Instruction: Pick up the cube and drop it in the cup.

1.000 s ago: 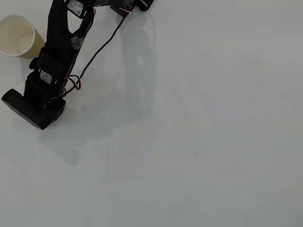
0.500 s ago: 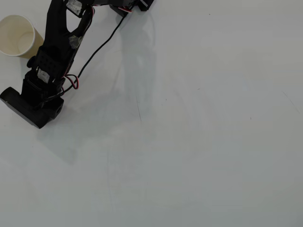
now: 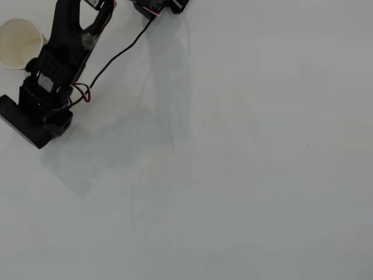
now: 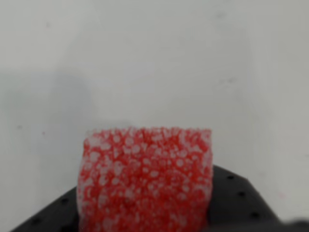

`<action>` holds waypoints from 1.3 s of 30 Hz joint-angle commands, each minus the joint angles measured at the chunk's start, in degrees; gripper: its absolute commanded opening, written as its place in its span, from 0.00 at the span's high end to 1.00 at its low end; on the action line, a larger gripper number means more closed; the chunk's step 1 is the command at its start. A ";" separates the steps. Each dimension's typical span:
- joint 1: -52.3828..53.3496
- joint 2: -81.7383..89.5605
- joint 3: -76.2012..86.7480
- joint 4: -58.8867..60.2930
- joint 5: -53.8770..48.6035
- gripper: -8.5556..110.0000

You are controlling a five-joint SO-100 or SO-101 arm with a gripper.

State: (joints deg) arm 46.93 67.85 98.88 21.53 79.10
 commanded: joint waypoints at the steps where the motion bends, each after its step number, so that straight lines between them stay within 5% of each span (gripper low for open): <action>1: 0.53 17.67 0.35 1.14 0.09 0.93; 39: 13.80 71.63 34.28 8.53 -0.53 0.93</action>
State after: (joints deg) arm 58.45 134.03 135.26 28.92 79.10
